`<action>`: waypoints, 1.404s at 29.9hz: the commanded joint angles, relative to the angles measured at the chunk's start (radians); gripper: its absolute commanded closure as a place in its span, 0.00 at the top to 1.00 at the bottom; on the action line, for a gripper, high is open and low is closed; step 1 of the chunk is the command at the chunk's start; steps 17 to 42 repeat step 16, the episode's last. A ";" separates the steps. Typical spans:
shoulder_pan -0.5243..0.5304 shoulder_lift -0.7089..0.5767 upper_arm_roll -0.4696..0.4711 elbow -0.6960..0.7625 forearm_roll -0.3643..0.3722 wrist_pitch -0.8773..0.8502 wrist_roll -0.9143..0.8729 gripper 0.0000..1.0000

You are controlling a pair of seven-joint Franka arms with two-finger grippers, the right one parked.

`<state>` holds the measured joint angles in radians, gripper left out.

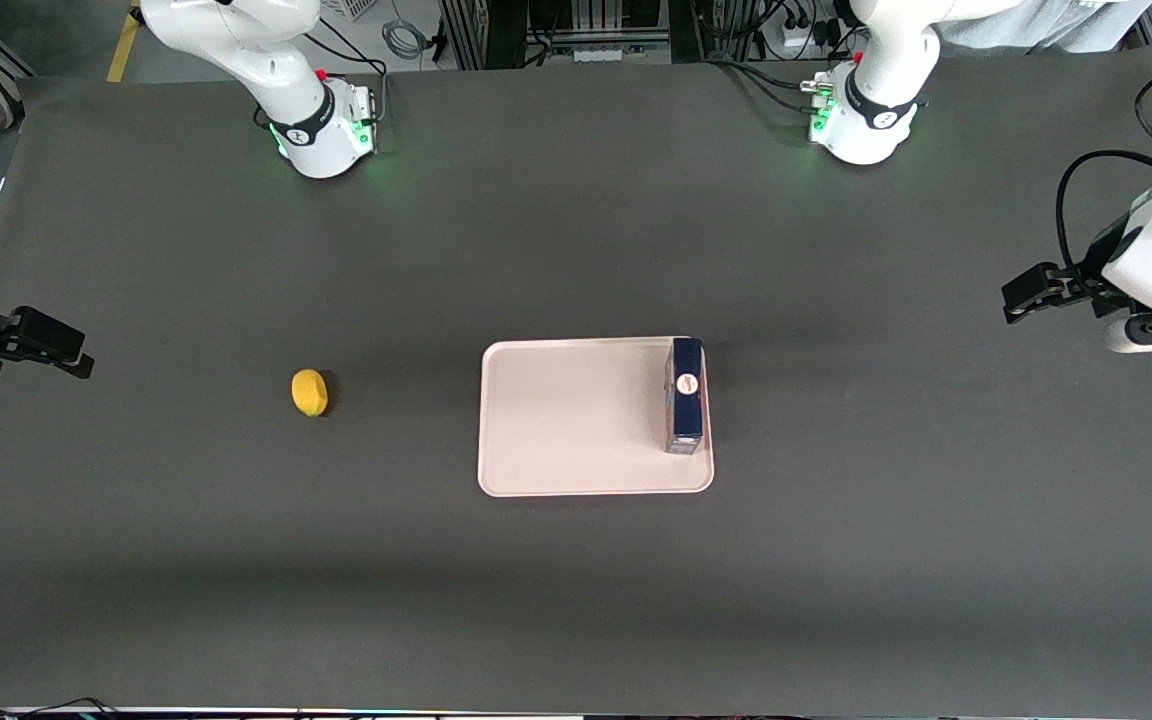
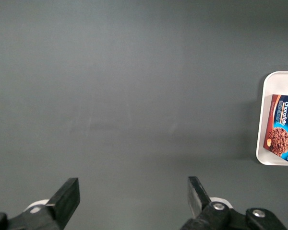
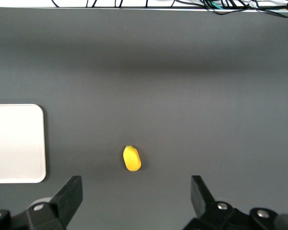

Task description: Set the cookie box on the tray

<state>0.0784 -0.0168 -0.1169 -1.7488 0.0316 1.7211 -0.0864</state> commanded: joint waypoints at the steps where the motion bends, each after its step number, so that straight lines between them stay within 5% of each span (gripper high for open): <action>1: -0.003 -0.026 0.005 -0.023 -0.012 0.003 0.017 1.00; 42: 0.000 -0.029 0.026 -0.006 -0.013 -0.034 0.037 1.00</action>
